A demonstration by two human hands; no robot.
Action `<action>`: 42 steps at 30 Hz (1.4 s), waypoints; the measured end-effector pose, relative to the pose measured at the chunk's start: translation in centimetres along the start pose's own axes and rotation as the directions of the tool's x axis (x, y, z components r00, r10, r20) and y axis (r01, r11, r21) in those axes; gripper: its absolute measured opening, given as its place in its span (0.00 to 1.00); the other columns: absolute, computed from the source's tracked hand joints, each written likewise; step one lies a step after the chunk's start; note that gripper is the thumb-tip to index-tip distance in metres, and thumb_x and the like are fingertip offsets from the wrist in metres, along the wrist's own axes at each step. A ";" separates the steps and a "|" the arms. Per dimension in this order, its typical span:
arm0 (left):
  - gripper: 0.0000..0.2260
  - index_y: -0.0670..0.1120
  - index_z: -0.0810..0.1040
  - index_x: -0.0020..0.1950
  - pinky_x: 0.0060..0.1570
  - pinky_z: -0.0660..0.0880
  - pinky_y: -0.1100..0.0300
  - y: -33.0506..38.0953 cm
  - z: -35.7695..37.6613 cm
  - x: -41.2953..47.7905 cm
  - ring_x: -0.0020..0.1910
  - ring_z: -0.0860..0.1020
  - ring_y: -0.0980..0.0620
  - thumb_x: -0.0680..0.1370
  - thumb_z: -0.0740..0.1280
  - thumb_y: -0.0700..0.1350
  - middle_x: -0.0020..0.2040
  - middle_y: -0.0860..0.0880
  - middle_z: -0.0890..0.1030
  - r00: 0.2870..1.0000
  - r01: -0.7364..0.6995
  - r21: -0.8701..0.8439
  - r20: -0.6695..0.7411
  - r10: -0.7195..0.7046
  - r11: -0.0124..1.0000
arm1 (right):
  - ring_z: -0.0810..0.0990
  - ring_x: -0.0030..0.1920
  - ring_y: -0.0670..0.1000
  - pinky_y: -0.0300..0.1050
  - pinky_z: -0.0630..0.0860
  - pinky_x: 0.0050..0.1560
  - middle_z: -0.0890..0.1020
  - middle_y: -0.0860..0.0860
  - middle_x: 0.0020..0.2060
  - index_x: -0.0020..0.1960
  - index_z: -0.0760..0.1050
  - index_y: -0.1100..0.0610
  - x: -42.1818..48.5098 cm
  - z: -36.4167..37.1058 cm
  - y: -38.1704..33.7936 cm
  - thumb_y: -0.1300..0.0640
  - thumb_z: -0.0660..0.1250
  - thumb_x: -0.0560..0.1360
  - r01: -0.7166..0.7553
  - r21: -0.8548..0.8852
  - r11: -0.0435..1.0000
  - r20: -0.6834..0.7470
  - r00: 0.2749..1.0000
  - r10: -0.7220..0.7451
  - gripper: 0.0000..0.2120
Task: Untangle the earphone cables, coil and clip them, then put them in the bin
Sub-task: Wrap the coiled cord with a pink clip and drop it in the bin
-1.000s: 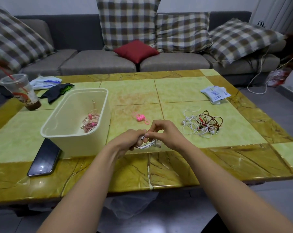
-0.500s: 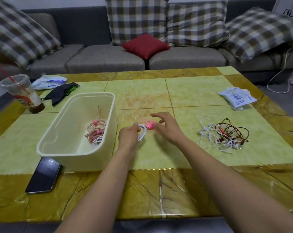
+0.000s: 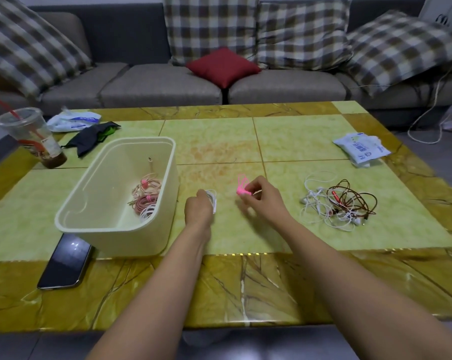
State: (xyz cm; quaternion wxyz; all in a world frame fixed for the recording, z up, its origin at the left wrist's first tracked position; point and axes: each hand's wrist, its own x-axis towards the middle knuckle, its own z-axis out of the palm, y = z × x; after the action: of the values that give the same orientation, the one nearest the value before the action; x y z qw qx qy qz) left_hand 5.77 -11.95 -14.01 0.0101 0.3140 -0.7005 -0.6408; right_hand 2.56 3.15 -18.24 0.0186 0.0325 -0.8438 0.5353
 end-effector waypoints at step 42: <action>0.15 0.33 0.83 0.49 0.28 0.65 0.68 -2.2 1.8 -4.1 0.33 0.69 0.53 0.76 0.72 0.47 0.38 0.44 0.76 0.911 -0.142 0.015 0.394 0.124 0.990 | 0.83 0.37 0.57 0.44 0.74 0.31 0.84 0.58 0.35 0.43 0.81 0.60 -5.5 -3.0 -0.8 0.68 0.69 0.70 -0.043 0.325 0.945 -0.018 0.999 0.051 0.06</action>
State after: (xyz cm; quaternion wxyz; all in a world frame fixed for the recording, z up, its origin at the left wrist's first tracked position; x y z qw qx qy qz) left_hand 9.25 -8.51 -14.77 -0.0936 0.1310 -0.7216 -0.6733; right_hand 8.05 5.70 -16.62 0.0111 0.0081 -0.7444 0.6676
